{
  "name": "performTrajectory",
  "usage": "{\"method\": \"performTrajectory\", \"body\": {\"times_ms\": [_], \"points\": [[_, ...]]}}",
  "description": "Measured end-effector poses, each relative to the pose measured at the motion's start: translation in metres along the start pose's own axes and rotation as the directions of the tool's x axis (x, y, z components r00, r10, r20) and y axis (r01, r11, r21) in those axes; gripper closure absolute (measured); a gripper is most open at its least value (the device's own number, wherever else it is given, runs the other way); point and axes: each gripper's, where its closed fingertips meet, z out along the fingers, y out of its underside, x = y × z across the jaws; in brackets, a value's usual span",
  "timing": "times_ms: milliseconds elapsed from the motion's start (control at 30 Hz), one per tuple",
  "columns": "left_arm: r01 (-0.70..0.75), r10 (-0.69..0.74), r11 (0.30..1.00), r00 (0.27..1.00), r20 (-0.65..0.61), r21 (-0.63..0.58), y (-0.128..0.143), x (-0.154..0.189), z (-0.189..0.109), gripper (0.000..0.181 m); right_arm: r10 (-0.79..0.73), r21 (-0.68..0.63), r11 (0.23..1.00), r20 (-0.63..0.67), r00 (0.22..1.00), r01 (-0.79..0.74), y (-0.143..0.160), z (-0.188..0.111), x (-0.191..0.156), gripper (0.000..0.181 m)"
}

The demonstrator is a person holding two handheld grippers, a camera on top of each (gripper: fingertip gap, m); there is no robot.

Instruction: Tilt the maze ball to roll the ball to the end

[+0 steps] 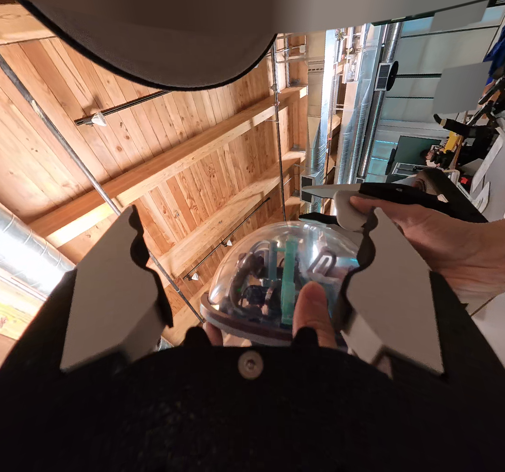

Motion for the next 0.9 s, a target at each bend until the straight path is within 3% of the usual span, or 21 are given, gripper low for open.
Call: {"method": "performTrajectory", "body": {"times_ms": [433, 900], "points": [[0.231, -0.237, 0.970, 0.967, 0.091, 0.072, 0.010, -0.031, -0.013, 0.031, -0.101, -0.016, 0.995, 0.078, 0.992, 0.103, -0.003, 0.012, -0.032, 0.134], [0.500, -0.523, 0.849, 0.841, 0.137, 0.174, 0.027, -0.057, -0.026, 0.030, -0.231, -0.013, 0.971, 0.209, 0.950, 0.239, -0.005, 0.022, -0.077, 0.135]]}}
